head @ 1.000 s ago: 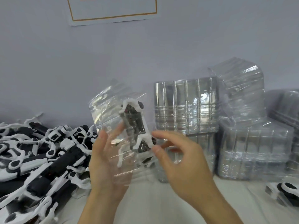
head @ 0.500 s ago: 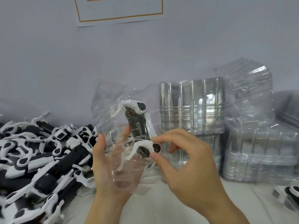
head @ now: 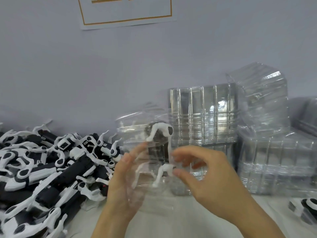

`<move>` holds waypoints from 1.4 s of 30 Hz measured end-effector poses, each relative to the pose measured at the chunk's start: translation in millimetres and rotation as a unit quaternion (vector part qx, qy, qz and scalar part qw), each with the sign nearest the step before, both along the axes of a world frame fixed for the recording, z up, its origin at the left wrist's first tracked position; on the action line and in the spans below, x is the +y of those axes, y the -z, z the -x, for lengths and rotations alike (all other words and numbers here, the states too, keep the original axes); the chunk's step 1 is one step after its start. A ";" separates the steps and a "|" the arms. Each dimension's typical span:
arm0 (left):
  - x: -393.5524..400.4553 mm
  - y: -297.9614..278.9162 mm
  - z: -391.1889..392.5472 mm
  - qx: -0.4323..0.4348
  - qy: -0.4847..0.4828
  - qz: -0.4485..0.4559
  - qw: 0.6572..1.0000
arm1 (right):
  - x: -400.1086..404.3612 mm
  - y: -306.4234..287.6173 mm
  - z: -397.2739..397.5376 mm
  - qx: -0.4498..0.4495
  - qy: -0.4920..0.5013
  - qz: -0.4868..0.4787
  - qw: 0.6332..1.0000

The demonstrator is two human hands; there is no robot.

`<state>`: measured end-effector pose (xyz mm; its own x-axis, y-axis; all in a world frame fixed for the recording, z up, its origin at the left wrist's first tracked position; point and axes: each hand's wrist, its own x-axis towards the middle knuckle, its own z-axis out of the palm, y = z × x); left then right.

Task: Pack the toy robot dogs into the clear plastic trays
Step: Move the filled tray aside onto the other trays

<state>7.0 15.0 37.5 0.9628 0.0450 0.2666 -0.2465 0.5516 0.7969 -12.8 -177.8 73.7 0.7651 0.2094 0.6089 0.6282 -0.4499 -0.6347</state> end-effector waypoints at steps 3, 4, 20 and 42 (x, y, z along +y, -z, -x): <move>-10.0 -12.4 3.1 -0.076 -0.033 -0.148 0.986 | 2.5 -1.0 -1.4 0.001 -0.008 -0.102 0.995; -13.4 -16.9 3.2 -0.099 -0.048 -0.173 0.979 | 4.6 -2.0 -0.4 0.010 -0.031 -0.134 0.990; -28.0 -36.0 13.9 -0.324 -0.399 -0.566 0.645 | 9.2 15.3 -8.9 0.210 -0.251 -0.590 0.738; -38.5 -39.4 13.9 -0.106 -0.245 -0.112 0.957 | 8.0 7.7 -6.1 0.073 -0.139 -0.369 0.916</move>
